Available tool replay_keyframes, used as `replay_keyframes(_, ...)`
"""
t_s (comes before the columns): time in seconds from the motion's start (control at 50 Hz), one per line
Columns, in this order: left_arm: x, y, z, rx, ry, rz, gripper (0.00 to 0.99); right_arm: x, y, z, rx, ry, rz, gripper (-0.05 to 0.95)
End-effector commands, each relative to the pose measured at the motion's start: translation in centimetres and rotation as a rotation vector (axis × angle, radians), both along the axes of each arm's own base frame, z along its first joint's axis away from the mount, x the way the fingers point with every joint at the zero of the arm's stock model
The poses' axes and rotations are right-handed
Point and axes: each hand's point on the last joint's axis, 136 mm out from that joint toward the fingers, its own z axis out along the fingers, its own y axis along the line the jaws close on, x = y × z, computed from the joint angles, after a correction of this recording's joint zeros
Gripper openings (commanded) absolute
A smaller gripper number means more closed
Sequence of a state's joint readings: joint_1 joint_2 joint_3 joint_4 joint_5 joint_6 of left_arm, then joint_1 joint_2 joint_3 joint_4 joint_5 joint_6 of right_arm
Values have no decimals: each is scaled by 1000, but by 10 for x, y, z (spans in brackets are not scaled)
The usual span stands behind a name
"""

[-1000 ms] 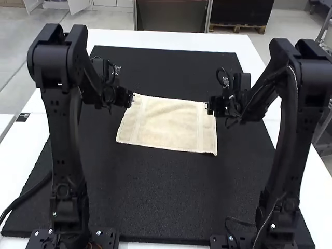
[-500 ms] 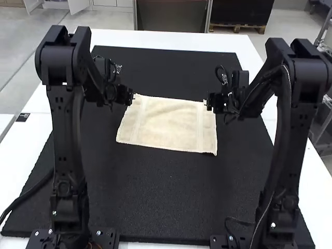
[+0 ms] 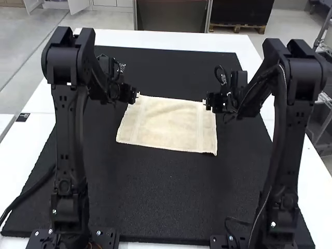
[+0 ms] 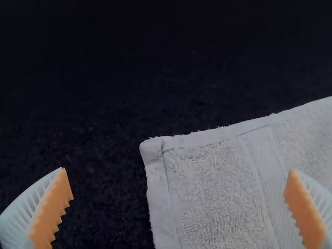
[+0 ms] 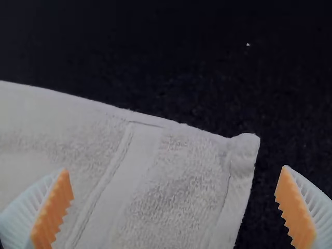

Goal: Fold the towel.

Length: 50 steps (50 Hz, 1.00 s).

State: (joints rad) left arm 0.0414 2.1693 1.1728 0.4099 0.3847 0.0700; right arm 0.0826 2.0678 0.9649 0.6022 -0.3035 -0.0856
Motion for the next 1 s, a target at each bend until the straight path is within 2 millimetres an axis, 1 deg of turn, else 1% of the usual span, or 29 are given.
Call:
replay_keyframes(0.0,11,-12,11,-11,-28,-31,954,10,-4,8,16,-24,-8,902)
replay_keyframes(0.1,14,-15,11,-10,-26,-36,954,12,-4,9,16,-27,-8,902)
replay_keyframes(0.36,20,-10,13,-13,-23,-25,954,14,-4,10,20,-31,-8,902)
replay_keyframes(0.46,20,-9,6,-12,6,-25,954,15,-4,11,20,-32,-8,902)
replay_keyframes(0.98,28,-7,-6,-3,45,-29,954,13,-4,4,20,-16,-9,902)
